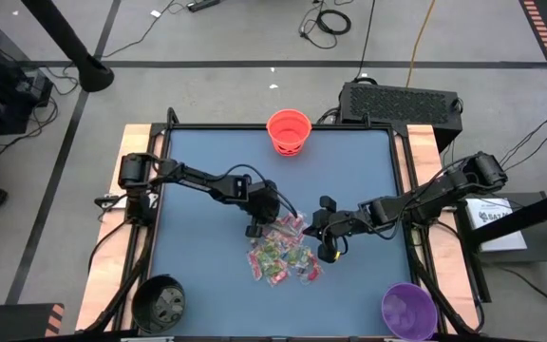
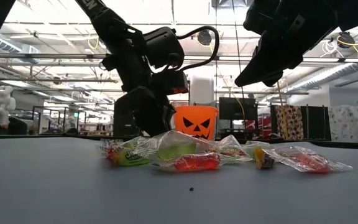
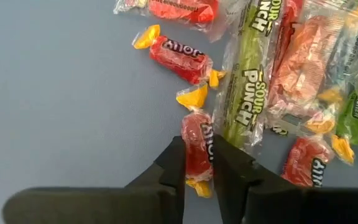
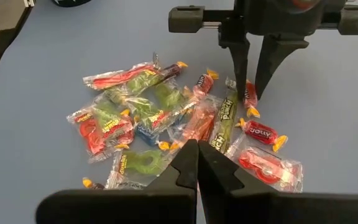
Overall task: Sort candy by brand, put in halloween buckets
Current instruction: Put the orange candy into the black bucket
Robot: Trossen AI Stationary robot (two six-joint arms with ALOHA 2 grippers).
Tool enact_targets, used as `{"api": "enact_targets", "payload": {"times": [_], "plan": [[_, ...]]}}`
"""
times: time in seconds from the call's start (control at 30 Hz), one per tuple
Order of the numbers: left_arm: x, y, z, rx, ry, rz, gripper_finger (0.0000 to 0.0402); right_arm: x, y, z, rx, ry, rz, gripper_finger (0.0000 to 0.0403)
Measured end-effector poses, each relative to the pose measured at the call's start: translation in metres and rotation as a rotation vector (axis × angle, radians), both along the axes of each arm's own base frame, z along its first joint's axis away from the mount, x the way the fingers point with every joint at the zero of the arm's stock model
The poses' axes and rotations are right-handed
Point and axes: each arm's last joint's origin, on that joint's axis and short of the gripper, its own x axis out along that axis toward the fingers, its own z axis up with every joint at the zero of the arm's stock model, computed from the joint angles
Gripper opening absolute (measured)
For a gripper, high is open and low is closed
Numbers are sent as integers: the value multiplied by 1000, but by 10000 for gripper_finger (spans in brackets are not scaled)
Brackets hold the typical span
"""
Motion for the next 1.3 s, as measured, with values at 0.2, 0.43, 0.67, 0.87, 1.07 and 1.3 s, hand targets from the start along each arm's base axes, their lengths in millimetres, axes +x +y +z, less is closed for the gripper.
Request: {"api": "enact_targets", "payload": {"times": [0.2,0.43,0.67,0.87,1.07,1.3], "plan": [[-11,-3,32,29,-36,16,65,0,0,0,-6,0,4,0],[-40,-20,129,118,-350,33,65,0,0,0,-7,1,5,0],[-93,-30,209,111,-747,45,66,0,0,0,15,0,-10,0],[-132,-26,229,-19,-987,155,66,0,0,0,20,-7,-19,0],[-151,-30,230,-86,-1228,135,66,1,0,1,28,-16,-23,0],[-157,-33,229,-88,-1330,115,66,1,0,1,39,-18,-31,0]]}}
